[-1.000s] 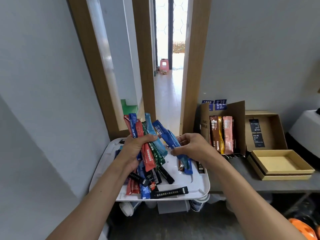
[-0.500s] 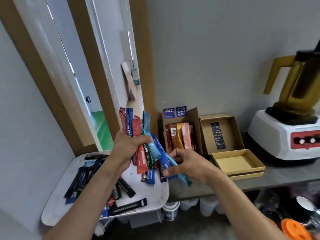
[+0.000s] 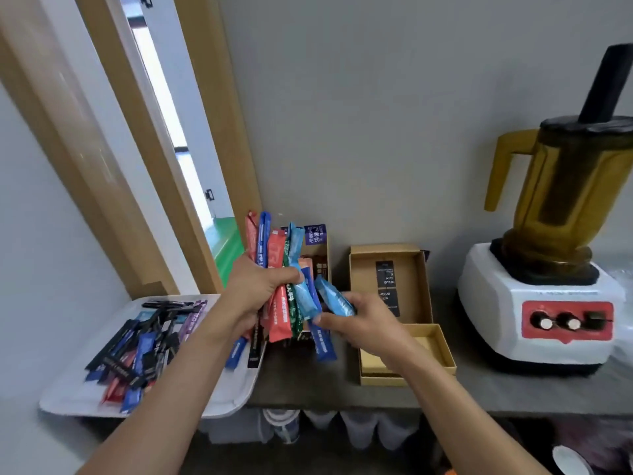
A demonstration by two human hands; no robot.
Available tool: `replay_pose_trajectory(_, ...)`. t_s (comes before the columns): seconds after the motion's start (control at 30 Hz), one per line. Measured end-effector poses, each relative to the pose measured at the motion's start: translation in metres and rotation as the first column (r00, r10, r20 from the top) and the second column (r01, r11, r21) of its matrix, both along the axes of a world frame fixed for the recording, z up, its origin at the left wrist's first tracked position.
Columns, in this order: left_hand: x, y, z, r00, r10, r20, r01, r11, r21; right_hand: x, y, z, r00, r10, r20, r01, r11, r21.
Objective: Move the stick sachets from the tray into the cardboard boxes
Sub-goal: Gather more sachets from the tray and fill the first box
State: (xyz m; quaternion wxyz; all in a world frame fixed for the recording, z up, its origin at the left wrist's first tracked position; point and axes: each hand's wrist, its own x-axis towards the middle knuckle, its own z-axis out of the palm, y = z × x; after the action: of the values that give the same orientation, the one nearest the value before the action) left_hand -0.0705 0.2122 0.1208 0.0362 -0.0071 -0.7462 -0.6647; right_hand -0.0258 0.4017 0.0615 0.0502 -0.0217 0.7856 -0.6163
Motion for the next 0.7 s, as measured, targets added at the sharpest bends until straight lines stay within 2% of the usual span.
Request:
replay_pose_trajectory(0.07, 0.002, 0.004, 0.0, 0.999, 0.03, 0.018, -0.03, 1.0, 0.006, -0.004, -0.002, 0.0, 0.999, -0.003, -0.044, 0.007, 0.997, 0.075)
replay_pose_trajectory(0.27, 0.004, -0.028, -0.011, 0.988, 0.15, 0.039, -0.153, 0.983, 0.098, -0.017, -0.01, -0.01, 0.987, -0.102, -0.126, 0.115, 0.988, 0.103)
replay_pose_trajectory(0.37, 0.003, -0.051, -0.019, 0.982, 0.179, 0.056, -0.183, 0.98, 0.079, -0.024, -0.017, -0.01, 0.977, -0.155, -0.149, 0.173, 0.978, 0.115)
replay_pose_trajectory(0.53, -0.01, -0.08, -0.029, 0.982, 0.166, 0.088, -0.174, 0.98, 0.093, -0.046, -0.052, -0.011, 0.951, -0.24, -0.195, 0.275, 0.945, 0.177)
replay_pose_trajectory(0.7, -0.024, -0.097, -0.032, 0.992, 0.084, 0.089, -0.091, 0.993, 0.075, -0.075, -0.086, -0.019, 0.929, -0.324, -0.178, 0.363, 0.891, 0.272)
